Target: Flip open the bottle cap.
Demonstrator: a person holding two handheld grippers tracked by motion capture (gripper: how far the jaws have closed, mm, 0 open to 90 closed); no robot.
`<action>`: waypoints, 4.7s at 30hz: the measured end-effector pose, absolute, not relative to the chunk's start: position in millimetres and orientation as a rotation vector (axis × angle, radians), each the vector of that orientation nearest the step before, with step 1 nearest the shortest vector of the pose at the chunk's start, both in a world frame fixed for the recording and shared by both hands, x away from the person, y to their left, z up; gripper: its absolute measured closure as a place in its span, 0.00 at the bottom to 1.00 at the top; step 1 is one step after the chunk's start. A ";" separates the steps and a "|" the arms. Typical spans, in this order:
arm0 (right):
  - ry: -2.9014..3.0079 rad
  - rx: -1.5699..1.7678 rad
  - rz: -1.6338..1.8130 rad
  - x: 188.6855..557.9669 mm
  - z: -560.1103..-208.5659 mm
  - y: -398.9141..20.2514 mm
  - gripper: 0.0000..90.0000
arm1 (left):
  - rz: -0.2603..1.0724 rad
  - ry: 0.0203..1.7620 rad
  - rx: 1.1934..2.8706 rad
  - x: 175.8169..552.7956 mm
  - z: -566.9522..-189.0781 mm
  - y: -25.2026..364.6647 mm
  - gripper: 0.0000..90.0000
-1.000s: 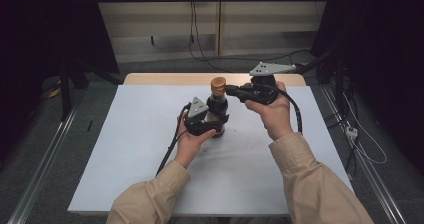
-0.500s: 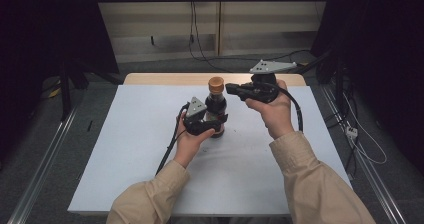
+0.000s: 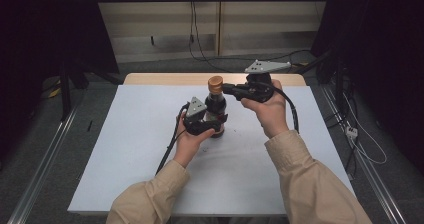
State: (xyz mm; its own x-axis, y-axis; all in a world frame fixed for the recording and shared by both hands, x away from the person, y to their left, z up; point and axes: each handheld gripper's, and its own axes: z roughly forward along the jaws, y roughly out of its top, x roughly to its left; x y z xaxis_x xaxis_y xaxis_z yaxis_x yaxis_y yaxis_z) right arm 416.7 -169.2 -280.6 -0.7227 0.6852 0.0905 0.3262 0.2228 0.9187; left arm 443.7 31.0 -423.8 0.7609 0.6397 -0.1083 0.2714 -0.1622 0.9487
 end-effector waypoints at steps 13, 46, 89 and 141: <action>2.165 0.938 1.500 418.1 -277.2 -166.8 1.00 | 0.395 0.712 1.765 444.0 -423.9 31.7 0.32; 2.141 0.954 1.510 421.9 -271.9 -163.2 1.00 | 0.400 0.715 1.770 443.8 -424.6 31.1 0.33; 2.131 0.956 1.518 426.3 -265.1 -157.4 1.00 | 0.396 0.720 1.766 443.6 -425.5 31.3 0.33; 2.129 0.972 1.481 430.5 -261.8 -153.7 1.00 | 0.397 0.716 1.768 443.6 -426.2 31.9 0.33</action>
